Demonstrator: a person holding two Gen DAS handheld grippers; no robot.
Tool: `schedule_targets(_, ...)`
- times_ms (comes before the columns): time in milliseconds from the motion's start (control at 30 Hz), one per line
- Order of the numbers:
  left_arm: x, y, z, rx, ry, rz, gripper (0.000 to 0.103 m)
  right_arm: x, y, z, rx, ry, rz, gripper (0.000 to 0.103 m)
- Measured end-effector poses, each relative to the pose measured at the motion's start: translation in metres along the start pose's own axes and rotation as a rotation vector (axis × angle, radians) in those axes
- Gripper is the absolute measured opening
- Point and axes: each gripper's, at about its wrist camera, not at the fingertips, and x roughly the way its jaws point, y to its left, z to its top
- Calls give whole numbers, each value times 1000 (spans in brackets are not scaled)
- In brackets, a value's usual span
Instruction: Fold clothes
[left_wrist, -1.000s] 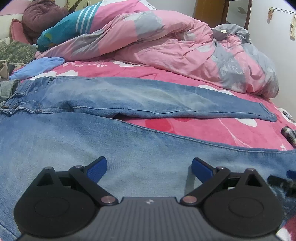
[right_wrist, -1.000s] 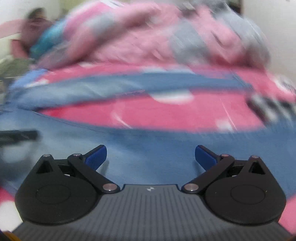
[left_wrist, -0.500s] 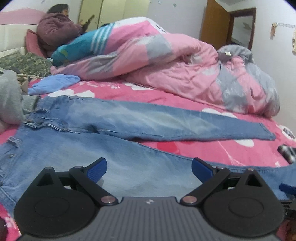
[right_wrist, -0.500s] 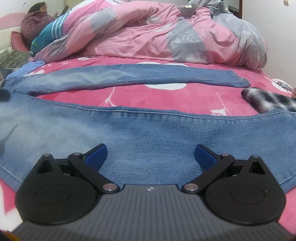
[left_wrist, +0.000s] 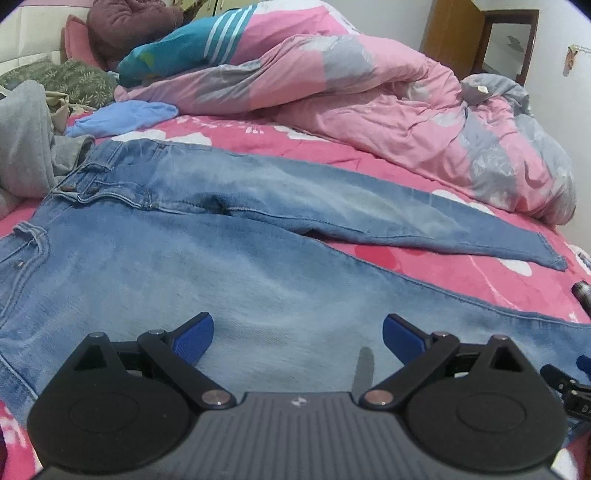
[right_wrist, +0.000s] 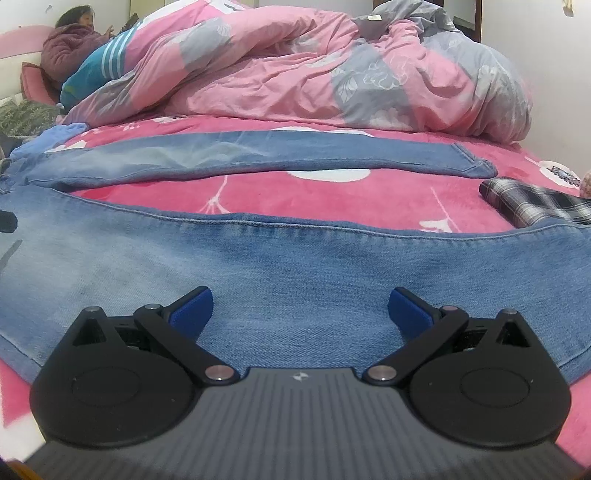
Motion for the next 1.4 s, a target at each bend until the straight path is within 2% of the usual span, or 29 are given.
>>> schedule_targets(167,-12,2,8,-16,-35,-34,99,0,0,-1,1,-7,-2,102)
schedule_targets(333,-22,3,14,-20,-78,-29,99,-1,-1,-1,5,-11,3,102)
schedule_targets(533,-32,4,22,-23,-131,-19,99,-4,3,18,-8,83,5,102)
schedule_targets(600,-36,4,24,-24,-148,-16,99,-14,11,25,-11,84,30,102)
schedule_targets(733,-42,7,28,-29,-179,-4,99,-47,42,34,-60,25,160,102)
schedule_targets(800,-42,13,29,-38,-184,13,99,-62,60,35,-74,16,263,102)
schedule_targets(967,-43,28,29,-60,-198,57,99,-78,97,34,-34,60,493,100)
schedule_targets(1067,-45,38,29,-75,-199,90,99,-74,106,35,93,117,614,99)
schedule_targets(1133,-54,48,26,-100,-192,116,98,-63,109,33,229,188,689,95)
schedule_targets(1267,-90,68,8,-160,-199,115,98,-42,114,30,504,332,831,87)
schedule_targets(1400,-123,82,-15,-190,-187,166,98,-19,128,23,759,501,959,80)
